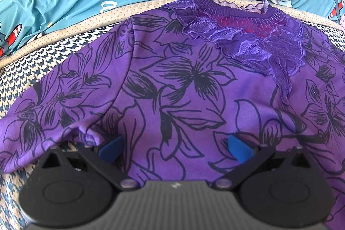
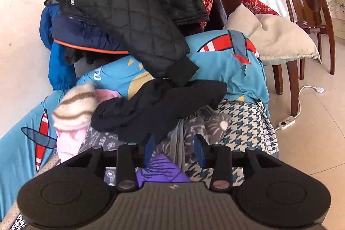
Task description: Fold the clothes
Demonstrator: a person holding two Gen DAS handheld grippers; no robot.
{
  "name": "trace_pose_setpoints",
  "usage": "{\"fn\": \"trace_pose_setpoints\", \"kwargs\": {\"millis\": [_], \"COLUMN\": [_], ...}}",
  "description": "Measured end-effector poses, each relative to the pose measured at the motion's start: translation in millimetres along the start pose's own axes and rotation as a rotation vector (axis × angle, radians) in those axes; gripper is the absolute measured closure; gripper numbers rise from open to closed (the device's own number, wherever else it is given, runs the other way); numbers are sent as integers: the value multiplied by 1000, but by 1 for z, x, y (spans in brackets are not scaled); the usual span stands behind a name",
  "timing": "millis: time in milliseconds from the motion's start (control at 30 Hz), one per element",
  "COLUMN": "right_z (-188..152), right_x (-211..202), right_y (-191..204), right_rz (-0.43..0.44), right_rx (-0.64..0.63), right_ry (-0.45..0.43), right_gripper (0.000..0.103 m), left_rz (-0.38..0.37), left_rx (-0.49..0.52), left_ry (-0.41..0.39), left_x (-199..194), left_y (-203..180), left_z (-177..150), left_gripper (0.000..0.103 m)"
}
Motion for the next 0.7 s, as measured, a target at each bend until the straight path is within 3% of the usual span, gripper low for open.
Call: {"fn": "trace_pose_setpoints", "kwargs": {"millis": [167,433,700], "right_z": [-1,-30,-60], "right_x": [6,4,-24], "right_y": [-7,12,40], "right_rz": [35,93,201], "right_rx": [1,-54,-99], "right_ry": [90,230,366], "right_gripper": [64,64,59], "left_rz": [10,22,32], "left_rx": [4,26,128], "left_ry": [-5,-28,-56], "left_x": [-1,-3,-18], "left_y": [-1,-3,-16], "left_z": [-1,-1,-13], "left_gripper": [0,0,0]}}
Point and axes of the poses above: each gripper's, at about its wrist camera, not at the fingertips, and x roughly the way its jaws point, y to its left, z to its top, the point moved 5 cm from there along x, roughly the way its jaws point, and after that the axes turned 13 degrees about x, right-handed, at the moved point
